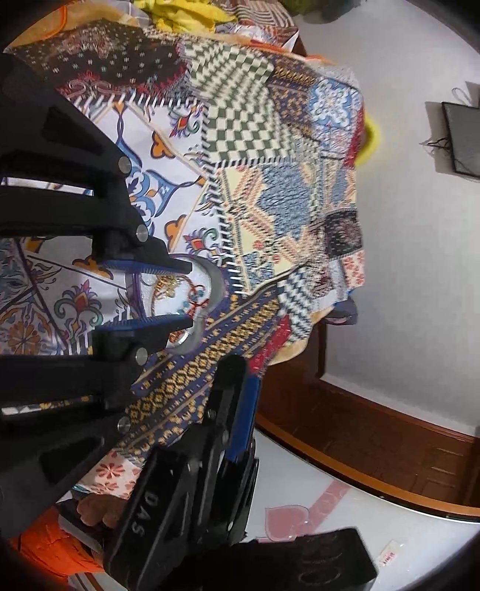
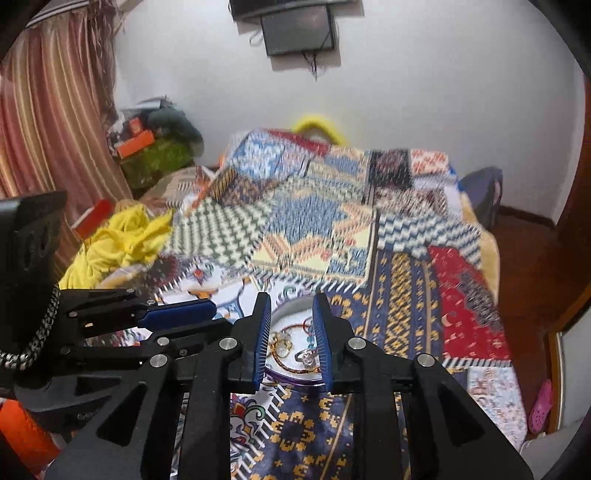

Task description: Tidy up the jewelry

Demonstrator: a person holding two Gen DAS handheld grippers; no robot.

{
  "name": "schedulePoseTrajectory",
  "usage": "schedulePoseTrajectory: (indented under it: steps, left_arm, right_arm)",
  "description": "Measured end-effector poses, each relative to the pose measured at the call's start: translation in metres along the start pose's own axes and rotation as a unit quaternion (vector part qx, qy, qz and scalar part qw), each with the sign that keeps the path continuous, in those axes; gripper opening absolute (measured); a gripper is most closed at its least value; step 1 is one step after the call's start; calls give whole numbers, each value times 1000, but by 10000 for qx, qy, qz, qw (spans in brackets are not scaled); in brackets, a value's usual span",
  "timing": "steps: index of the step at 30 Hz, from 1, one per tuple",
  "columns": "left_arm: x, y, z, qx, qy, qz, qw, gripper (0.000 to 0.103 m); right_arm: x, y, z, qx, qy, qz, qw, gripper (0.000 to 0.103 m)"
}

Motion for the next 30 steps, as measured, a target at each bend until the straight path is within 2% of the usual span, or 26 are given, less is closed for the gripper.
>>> schedulePoseTrajectory:
  steps: [5,8,11,13,14,15,17,19,21,22,23,24,26,30]
  left_arm:
    - [9,47,11,79,-15,474,9988,20]
    - [15,86,22,218,-97,912,9955,22]
    - [17,128,36,356,-197,1456,9885,32]
    - [15,159,49,481,-287,1912,9800,39]
    - [13,171,55,563,-331,2095,9756,42]
    - [9,188,63,730,-409,2370,9679,44]
    - [3,206,71,935,-492,2669,9579,49]
    - [-6,225,80,1124,-536,3001,9457,57]
    - [-13,236,85,1237,-516,3200,9379,74]
    - [-17,240,86,1325,-471,3266,9346,80]
    - [-21,243,87,1400,-429,3314,9321,91]
    - [-22,243,85,1425,-408,3330,9312,96]
    - [-28,243,83,1459,-327,3329,9310,97]
    - [-30,237,78,1309,-204,3209,9378,100]
  right_arm:
    - [8,54,-7,-226,-12,690,9974,21]
    - [10,93,-14,-413,-36,1192,9920,21]
    - [10,131,-23,-624,-5,1704,9834,21]
    - [7,157,-29,-745,11,2070,9755,22]
    - [5,167,-32,-792,10,2218,9719,27]
    - [3,177,-35,-840,-2,2370,9679,30]
    - [-3,196,-41,-943,-57,2678,9588,44]
    - [-8,206,-44,-1043,-104,2866,9523,50]
    - [-14,213,-48,-1141,-128,2984,9475,56]
    - [-15,214,-48,-1171,-141,3005,9465,63]
    - [-18,215,-49,-1236,-173,3032,9447,72]
    - [-19,215,-50,-1293,-198,3050,9433,76]
    - [-22,214,-50,-1428,-249,3071,9406,88]
    - [-26,217,-51,-1530,-334,3021,9403,98]
Point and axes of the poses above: each gripper's, at about its wrist camera, not at the fingertips, and y roughly against the way its jaws point, z to its right, x to its top, the point moved 6 cm from there along -y, roughly the way its jaws point, and after that the axes turned 10 degrees about -z, right-handed, at the moved point
